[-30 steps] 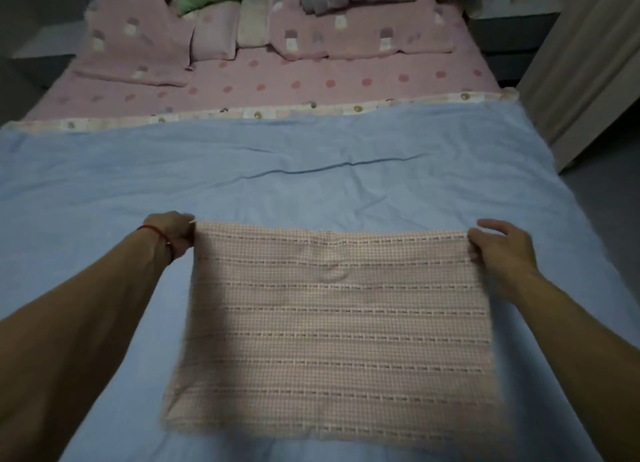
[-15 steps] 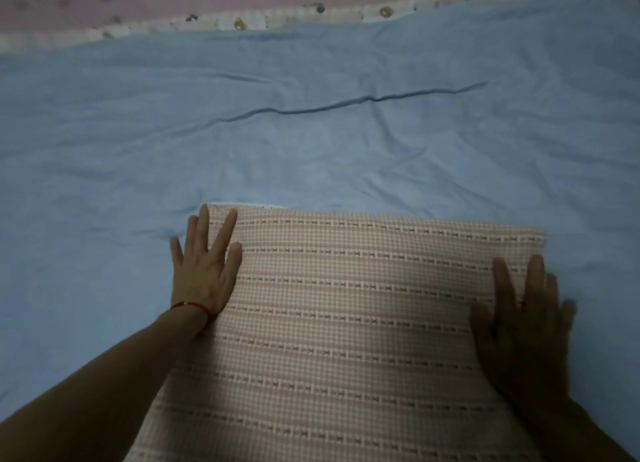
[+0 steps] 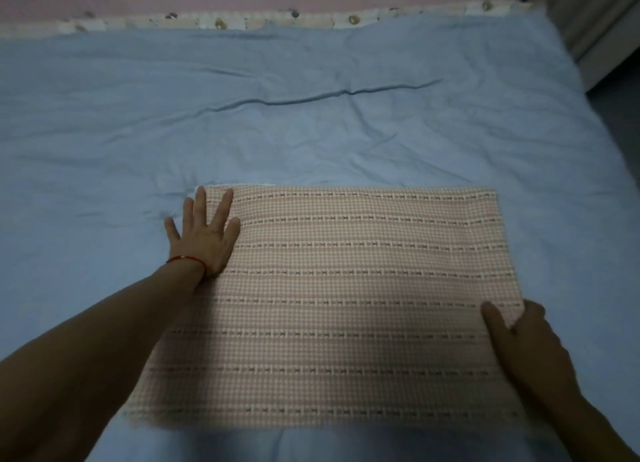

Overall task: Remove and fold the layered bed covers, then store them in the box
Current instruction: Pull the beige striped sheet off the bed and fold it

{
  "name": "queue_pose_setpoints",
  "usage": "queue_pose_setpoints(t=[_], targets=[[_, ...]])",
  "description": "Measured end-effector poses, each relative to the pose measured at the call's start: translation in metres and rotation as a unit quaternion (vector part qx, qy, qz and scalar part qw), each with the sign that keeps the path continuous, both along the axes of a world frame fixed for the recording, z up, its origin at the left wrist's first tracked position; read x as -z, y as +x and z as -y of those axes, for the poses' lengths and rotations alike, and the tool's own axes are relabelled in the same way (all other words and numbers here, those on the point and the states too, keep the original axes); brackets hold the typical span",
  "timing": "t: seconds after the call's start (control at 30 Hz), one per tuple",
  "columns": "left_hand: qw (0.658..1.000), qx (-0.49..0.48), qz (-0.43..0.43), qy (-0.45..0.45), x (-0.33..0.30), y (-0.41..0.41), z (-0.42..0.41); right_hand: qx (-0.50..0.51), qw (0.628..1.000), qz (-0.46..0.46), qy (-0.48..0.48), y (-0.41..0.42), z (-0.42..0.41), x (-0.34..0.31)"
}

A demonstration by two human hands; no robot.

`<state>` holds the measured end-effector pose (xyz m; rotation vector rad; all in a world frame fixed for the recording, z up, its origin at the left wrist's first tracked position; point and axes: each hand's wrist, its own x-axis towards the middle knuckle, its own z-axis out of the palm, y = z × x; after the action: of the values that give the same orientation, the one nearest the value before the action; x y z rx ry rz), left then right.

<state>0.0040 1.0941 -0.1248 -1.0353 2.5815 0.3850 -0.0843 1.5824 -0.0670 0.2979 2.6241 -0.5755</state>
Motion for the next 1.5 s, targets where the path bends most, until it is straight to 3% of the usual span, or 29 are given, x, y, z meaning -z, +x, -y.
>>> queue_pose_setpoints(t=[0.1,0.17,0.27,0.37,0.43,0.53,0.6,0.67,0.7,0.73,0.8,0.87,0.93,1.0,1.1,1.23,1.4,1.5], targets=[[0.995,-0.024,-0.088,-0.034,-0.043,0.004,-0.067,0.068,0.987,0.117,-0.084,-0.004,-0.009,-0.034],[0.979,0.108,-0.17,-0.013,-0.063,0.005,-0.141,0.076,0.974,0.145,-0.154,-0.011,-0.015,-0.059],[0.959,0.266,-0.101,0.0,-0.044,0.003,-0.204,0.037,0.965,0.141,-0.218,-0.009,0.009,-0.115],[0.966,0.252,-0.025,0.056,-0.03,-0.006,-0.2,-0.039,0.949,0.139,-0.28,-0.001,0.041,-0.167],[0.955,0.216,-0.097,0.18,-0.058,0.006,-0.19,-0.088,0.944,0.11,-0.298,0.009,0.074,-0.198],[0.865,0.06,-0.214,0.449,-0.122,0.056,-0.165,-0.185,0.94,0.053,-0.282,0.043,0.147,-0.23],[0.778,-0.092,-0.231,0.578,-0.161,0.092,-0.139,-0.268,0.93,0.021,-0.25,0.076,0.207,-0.233],[0.676,-0.236,-0.273,0.643,-0.189,0.123,-0.108,-0.333,0.911,0.027,-0.239,0.112,0.268,-0.216],[0.644,-0.299,-0.298,0.638,-0.198,0.135,-0.095,-0.354,0.905,0.044,-0.232,0.13,0.298,-0.202],[0.641,-0.342,-0.312,0.612,-0.198,0.147,-0.08,-0.368,0.901,0.067,-0.219,0.147,0.323,-0.188],[0.686,-0.385,-0.306,0.537,-0.19,0.162,-0.059,-0.395,0.897,0.103,-0.171,0.174,0.354,-0.155],[0.731,-0.388,-0.253,0.501,-0.175,0.17,-0.048,-0.408,0.905,0.049,-0.114,0.191,0.352,-0.117],[0.82,-0.332,-0.172,0.434,-0.148,0.18,-0.041,-0.373,0.923,-0.074,-0.049,0.193,0.324,-0.08],[0.883,-0.284,-0.163,0.335,-0.132,0.183,-0.041,-0.273,0.955,-0.116,-0.015,0.18,0.287,-0.049],[0.872,-0.278,-0.24,0.323,-0.147,0.181,-0.049,-0.123,0.986,0.01,-0.114,0.158,0.246,-0.03],[0.849,-0.148,-0.347,0.37,-0.195,0.155,-0.077,-0.061,0.966,0.069,-0.24,0.145,0.218,-0.026],[0.808,0.034,-0.417,0.415,-0.248,0.096,-0.143,0.023,0.918,0.117,-0.379,0.123,0.183,-0.045],[0.8,0.035,-0.43,0.418,-0.251,0.088,-0.161,0.093,0.876,0.126,-0.456,0.109,0.163,-0.053]])
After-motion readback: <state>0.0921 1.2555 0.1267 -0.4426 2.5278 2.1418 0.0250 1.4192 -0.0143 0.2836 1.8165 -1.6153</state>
